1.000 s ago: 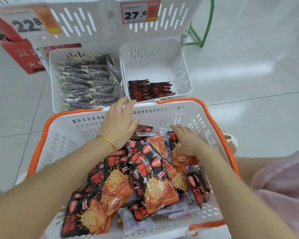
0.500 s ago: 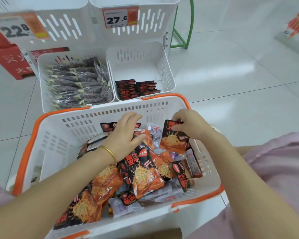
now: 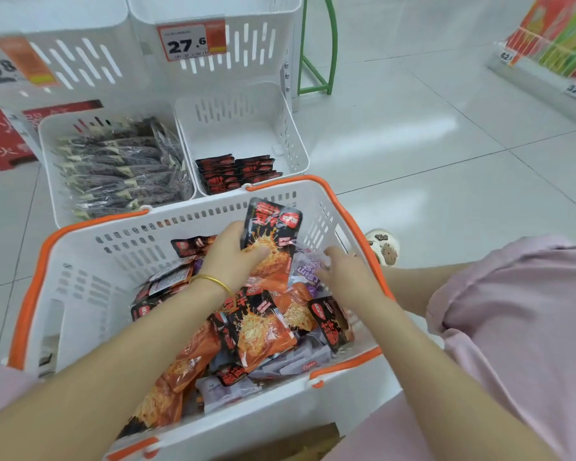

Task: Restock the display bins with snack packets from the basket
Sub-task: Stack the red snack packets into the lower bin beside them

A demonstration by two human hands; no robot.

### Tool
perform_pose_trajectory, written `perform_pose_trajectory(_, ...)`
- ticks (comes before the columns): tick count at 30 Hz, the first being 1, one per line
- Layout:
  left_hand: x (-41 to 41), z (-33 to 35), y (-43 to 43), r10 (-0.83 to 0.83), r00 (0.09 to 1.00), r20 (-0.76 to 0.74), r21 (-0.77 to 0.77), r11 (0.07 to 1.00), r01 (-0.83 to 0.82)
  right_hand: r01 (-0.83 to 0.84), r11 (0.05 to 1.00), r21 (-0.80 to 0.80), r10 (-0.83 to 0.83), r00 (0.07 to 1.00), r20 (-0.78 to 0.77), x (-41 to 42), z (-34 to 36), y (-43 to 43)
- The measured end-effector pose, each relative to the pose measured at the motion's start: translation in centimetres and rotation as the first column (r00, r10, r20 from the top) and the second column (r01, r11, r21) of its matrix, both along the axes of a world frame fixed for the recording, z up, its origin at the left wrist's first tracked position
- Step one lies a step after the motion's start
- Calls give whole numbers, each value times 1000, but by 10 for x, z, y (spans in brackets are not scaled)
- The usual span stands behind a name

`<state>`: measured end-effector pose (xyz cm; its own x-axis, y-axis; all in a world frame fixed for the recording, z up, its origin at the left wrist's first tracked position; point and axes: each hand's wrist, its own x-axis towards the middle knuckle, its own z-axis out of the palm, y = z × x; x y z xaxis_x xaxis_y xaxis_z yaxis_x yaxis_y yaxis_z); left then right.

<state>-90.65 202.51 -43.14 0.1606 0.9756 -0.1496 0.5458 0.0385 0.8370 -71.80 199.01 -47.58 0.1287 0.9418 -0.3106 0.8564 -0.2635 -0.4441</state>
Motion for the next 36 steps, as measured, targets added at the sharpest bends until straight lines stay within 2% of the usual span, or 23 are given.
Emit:
perform_pose_trajectory(5,-7,-5,-3,63,997,38,-75,995,-60,-38,998,-51,51,958,284,-15,-40,-10)
perform_pose_trajectory(9,-7,-6,-3,71,996,57,-73,995,-66,-11,999,35,-2,938,348,-11,-28,-8)
perform_pose_trajectory(11,-6,-7,-2,74,996,52,-66,995,-71,5,987,158,-53,953,299,-11,-12,-3)
perform_pose_trajectory(13,-4,-7,-3,93,995,47,-46,995,-91,24,950,311,-85,979,183,-14,8,-2)
perform_pose_trajectory(16,-2,-6,-3,142,987,76,-32,990,-140,194,854,483,-124,977,-173,-19,36,-5)
perform_pose_trajectory(18,1,-4,-4,132,986,105,-24,991,-130,345,818,460,-141,896,-422,-24,44,-5)
perform_pose_trajectory(19,3,-2,-6,110,987,119,-24,994,-108,401,825,398,-129,820,-558,-27,45,-4)
perform_pose_trajectory(21,7,-1,-9,71,983,168,-47,997,-64,410,873,263,-95,673,-734,-36,47,-3)
perform_pose_trajectory(24,10,0,-9,79,954,289,-101,994,-51,323,928,186,-29,562,-827,-51,53,-2)
perform_pose_trajectory(25,10,1,-7,111,935,338,-141,988,-66,304,932,195,-10,560,-828,-55,54,-1)
perform_pose_trajectory(26,10,2,-6,142,913,383,-176,981,-79,283,925,253,23,624,-781,-58,54,1)
perform_pose_trajectory(28,9,7,-4,221,846,486,-247,963,-109,176,906,385,95,801,-591,-60,50,6)
perform_pose_trajectory(30,10,13,-4,286,771,569,-324,940,-109,152,896,417,95,852,-515,-61,46,11)
perform_pose_trajectory(34,3,16,-4,333,665,668,-405,913,-50,231,892,389,88,754,-651,-58,41,20)
perform_pose_trajectory(35,1,16,-4,299,674,675,-385,923,-24,254,896,364,74,724,-686,-58,41,21)
perform_pose_trajectory(36,-2,14,-4,237,725,646,-328,945,-16,267,904,335,60,694,-717,-58,38,24)
